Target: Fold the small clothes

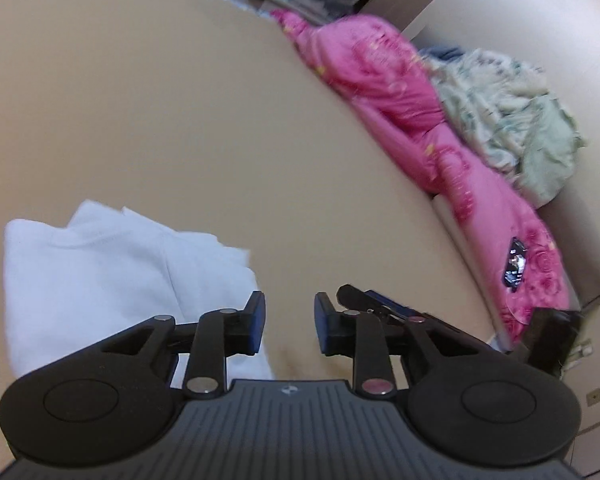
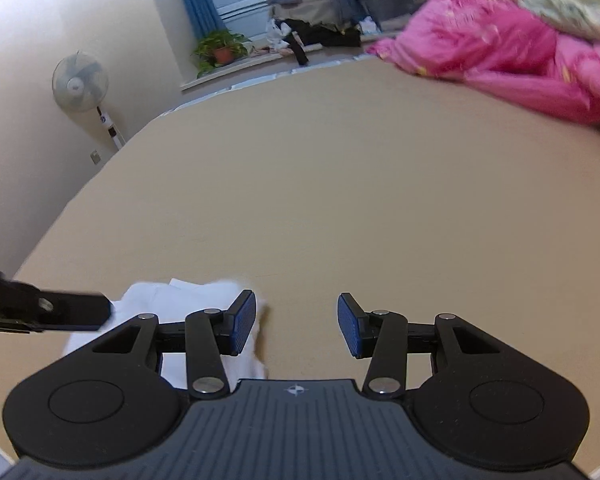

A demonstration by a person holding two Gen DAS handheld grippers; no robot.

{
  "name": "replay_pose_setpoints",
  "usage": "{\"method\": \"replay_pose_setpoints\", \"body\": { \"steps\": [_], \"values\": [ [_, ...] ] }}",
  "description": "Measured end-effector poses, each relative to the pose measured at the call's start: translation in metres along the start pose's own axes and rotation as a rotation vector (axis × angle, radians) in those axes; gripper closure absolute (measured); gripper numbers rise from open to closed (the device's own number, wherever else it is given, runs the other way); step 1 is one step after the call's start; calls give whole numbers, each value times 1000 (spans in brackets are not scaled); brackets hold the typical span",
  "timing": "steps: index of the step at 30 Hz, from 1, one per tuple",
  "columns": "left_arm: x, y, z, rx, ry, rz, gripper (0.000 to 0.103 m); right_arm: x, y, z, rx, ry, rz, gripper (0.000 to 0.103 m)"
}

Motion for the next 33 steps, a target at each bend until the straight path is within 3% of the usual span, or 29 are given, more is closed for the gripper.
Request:
{"method": "replay_pose_setpoints", "body": {
  "steps": [6, 9, 13, 17, 20, 22, 23, 25, 28, 29, 31, 33],
  "values": [
    [-40, -53, 51, 154, 196, 26, 72, -15, 16, 22, 209, 44, 151, 54],
    [-81, -75, 76, 179, 258, 59, 72, -24, 28, 33, 185, -9, 189, 53],
    [-120, -84, 86, 186, 304, 46, 72, -21, 43, 37, 152, -11, 192, 53],
    [-142, -94, 96, 143, 269, -1, 72, -24, 56, 47, 142, 3, 182, 53],
    [-141, -100, 99, 140, 252, -20, 71, -25, 64, 53, 133, 10, 175, 53],
    [-133, -109, 98, 166, 301, -16, 71, -25, 71, 54, 125, 8, 183, 62],
    [-126, -116, 97, 173, 329, -33, 70, -25, 76, 54, 123, 8, 193, 85],
    [-109, -136, 99, 173, 364, -72, 66, -21, 77, 52, 121, 18, 173, 97],
    [-94, -161, 109, 191, 396, -139, 64, 6, 50, 52, 110, 23, -37, 98],
    [-93, -167, 115, 197, 389, -155, 64, 10, 49, 53, 74, -7, -65, 98],
    [-95, -168, 135, 187, 312, -175, 64, 0, 66, 48, 5, -30, 26, 96],
    [-100, -160, 152, 201, 229, -127, 64, -13, 84, 41, 0, 6, 152, 89]
  ]
}}
Point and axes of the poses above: each gripper's, at about its wrist camera, not at the fingertips, and y roughly the way its jaws point, z to its left, x to its top, the point moved 5 cm from there along y, roughly the way its jaws point, and after that the axes turned 1 degree about -x, right-handed, at the moved point
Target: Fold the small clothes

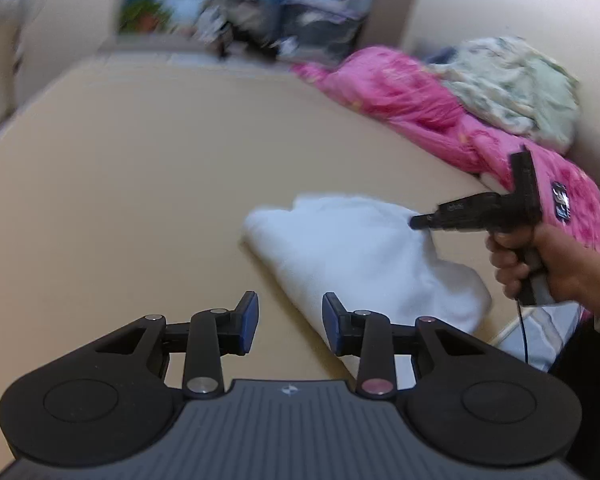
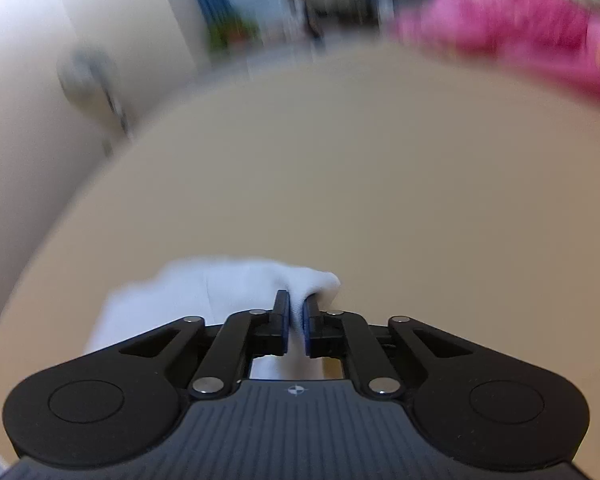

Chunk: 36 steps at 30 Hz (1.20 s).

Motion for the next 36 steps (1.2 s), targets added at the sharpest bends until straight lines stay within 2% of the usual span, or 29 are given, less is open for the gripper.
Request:
{"method": "replay_pose_setpoints", "body": {
  "steps": [1, 2, 4, 5, 8, 10, 13, 16, 17, 18, 19, 20, 23, 25, 27, 28, 30, 32, 34, 35, 36],
  "values": [
    [-1, 3, 1, 23, -1, 26, 65, -1, -3, -2, -12, 4, -15, 83],
    [1, 3, 0, 32, 11, 15, 64, 0, -8, -4, -19, 7, -39, 78],
    [5, 0, -4, 22, 25, -16, 63, 1, -22, -10, -14, 22, -77, 60],
    [5, 0, -2, 19, 24, -15, 63, 0, -28, -16, 2, 49, -75, 58],
    [0, 2, 3, 43, 28, 3, 63, -17, -38, -30, 101, 132, 17, 56],
    [1, 2, 5, 41, 22, 2, 63, -31, -46, -34, 142, 123, 74, 56],
    [1, 3, 0, 23, 9, -2, 63, -51, -57, -33, 174, 47, 132, 55],
    [-3, 5, -7, -12, -5, 4, 63, -71, -64, -24, 178, -80, 166, 55],
    [-4, 7, -13, -34, -3, 8, 62, -76, -65, -21, 175, -117, 165, 60],
    [-5, 9, -18, -47, 7, 12, 60, -78, -68, -18, 195, -142, 166, 90],
    [-7, 12, -26, -56, 26, 14, 58, -80, -73, -15, 221, -152, 158, 99],
    [-9, 15, -33, -67, 45, 16, 58, -79, -85, -19, 239, -153, 125, 100],
    [-15, 27, -55, -107, 96, 28, 57, -64, -127, -27, 369, -99, 9, 100],
    [-19, 35, -67, -131, 116, 34, 49, -64, -137, -38, 382, -77, 20, 100],
    [-25, 45, -75, -146, 133, 46, 45, -74, -123, -47, 304, -111, 104, 100],
    [-29, 51, -80, -149, 152, 63, 45, -83, -110, -54, 242, -116, 173, 100],
    [-41, 65, -84, -124, 197, 119, 46, -91, -97, -57, 161, -142, 232, 99],
    [-56, 84, -85, -61, 258, 226, 48, -90, -93, -53, 143, -170, 217, 95],
    [-72, 97, -82, -7, 309, 318, 49, -79, -100, -50, 159, -136, 158, 69],
    [-72, 97, -81, -15, 301, 327, 49, -74, -104, -50, 172, -122, 124, 62],
    [-69, 96, -80, -32, 282, 326, 49, -67, -108, -48, 177, -108, 73, 50]
  ]
}}
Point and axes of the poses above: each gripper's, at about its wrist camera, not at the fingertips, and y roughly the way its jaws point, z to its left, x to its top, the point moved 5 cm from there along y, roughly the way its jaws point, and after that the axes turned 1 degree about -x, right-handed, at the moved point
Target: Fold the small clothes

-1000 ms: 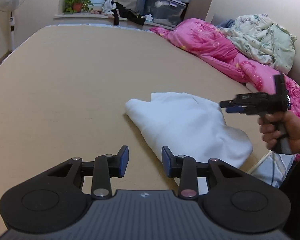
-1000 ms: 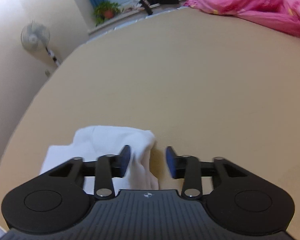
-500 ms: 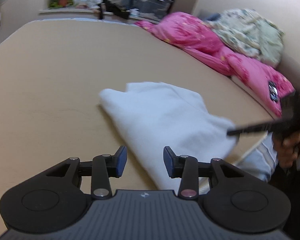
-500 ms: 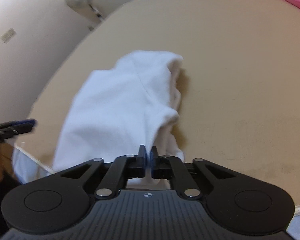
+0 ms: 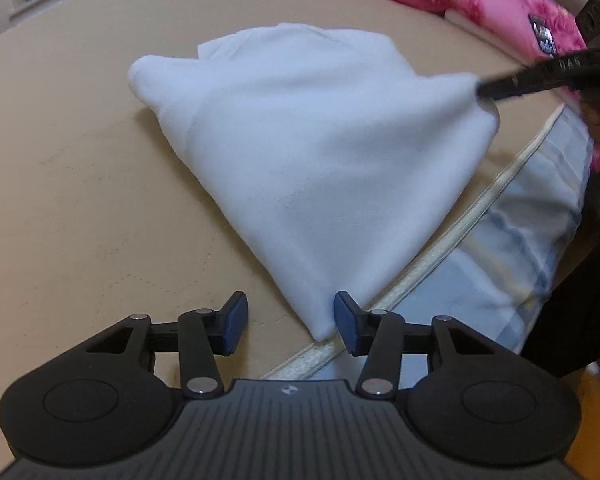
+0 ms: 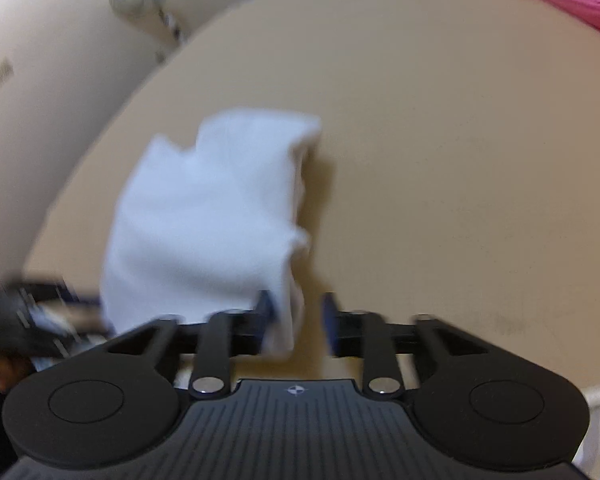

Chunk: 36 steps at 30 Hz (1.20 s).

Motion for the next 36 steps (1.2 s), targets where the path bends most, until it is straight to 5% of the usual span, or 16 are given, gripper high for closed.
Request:
{"method": "replay_pose_setpoints", "body": {
  "steps": [1, 5, 10, 16, 22, 23, 25, 27, 36],
  "values": [
    [4, -5, 2, -31, -24, -17, 48, 7, -2, 2, -5, 9, -44, 39],
    [23, -29, 24, -124, -150, -102, 38, 29, 17, 7, 12, 76, -114, 34],
    [48, -23, 70, -128, -382, -169, 25, 34, 80, 11, -41, 110, 4, 32],
    [63, 31, 101, -273, -620, -117, 25, 30, 120, 5, -65, 186, 62, 32],
    [76, 65, 116, -342, -745, -176, 31, 29, 127, 17, -31, 181, 46, 67],
    [77, 66, 118, -336, -744, -181, 35, 29, 128, 19, -30, 182, 41, 70],
    [79, 64, 119, -309, -714, -185, 59, 33, 128, 24, -32, 188, 26, 77],
    [82, 52, 119, -292, -681, -194, 69, 36, 120, 27, -32, 187, 1, 80],
    [106, -63, 177, -130, -487, -429, 70, 86, 115, 102, 157, 49, -227, 84]
  ]
}}
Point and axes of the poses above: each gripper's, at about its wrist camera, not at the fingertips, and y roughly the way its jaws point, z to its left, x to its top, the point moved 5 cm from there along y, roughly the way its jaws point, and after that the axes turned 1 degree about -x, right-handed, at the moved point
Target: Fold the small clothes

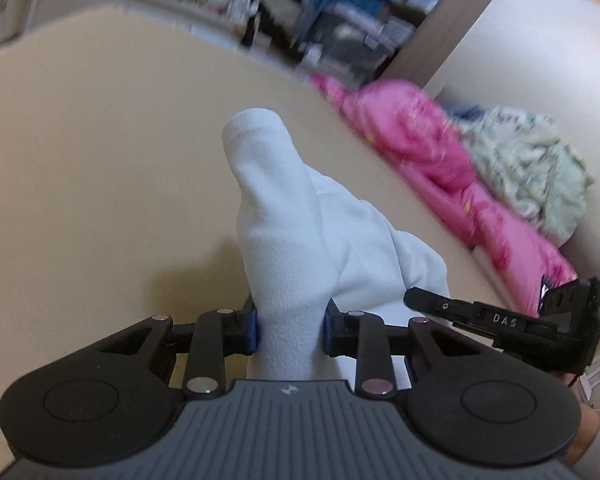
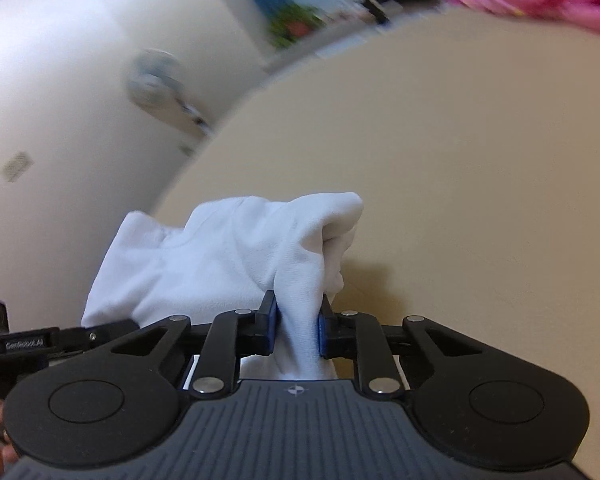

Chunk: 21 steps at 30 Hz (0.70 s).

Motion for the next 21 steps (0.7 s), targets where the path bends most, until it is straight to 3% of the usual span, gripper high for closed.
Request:
{"method": "replay_pose_setpoints", "body": {
  "steps": [2, 3, 4, 5, 7, 8, 10, 12, 14, 17, 20, 21],
  "values": [
    [22, -14, 16, -6, -16, -64, 66, 16, 3, 19, 41, -49, -52, 84],
    [30, -20, 27, 8, -32, -100, 56, 25, 6, 25, 55, -60, -63, 84],
    [37, -24, 44, 57, -62, -143, 44, 34, 18, 31, 56, -63, -61, 81],
    [43, -25, 56, 114, -92, -171, 39, 40, 28, 31, 40, -56, -49, 78],
    [46, -29, 86, 229, -131, -186, 37, 51, 56, 19, -85, -33, 8, 51],
    [44, -31, 96, 262, -150, -174, 39, 54, 73, 14, -167, -24, 13, 50],
    [39, -33, 99, 235, -158, -135, 43, 53, 74, 6, -214, -6, 12, 50],
    [29, -28, 93, 224, -100, -68, 41, 43, 72, 8, -143, 3, 34, 50],
    [15, -14, 87, 214, -60, 24, 33, 22, 68, 7, -96, -11, 93, 45],
    [-17, 13, 90, 172, -99, 192, 30, -11, 74, 1, -165, -81, 185, 41],
    [-34, 29, 94, 178, -116, 241, 31, -28, 78, -16, -169, -12, 236, 53],
    [-38, 33, 96, 165, -138, 253, 31, -30, 77, -20, -157, 24, 243, 62]
  ]
}}
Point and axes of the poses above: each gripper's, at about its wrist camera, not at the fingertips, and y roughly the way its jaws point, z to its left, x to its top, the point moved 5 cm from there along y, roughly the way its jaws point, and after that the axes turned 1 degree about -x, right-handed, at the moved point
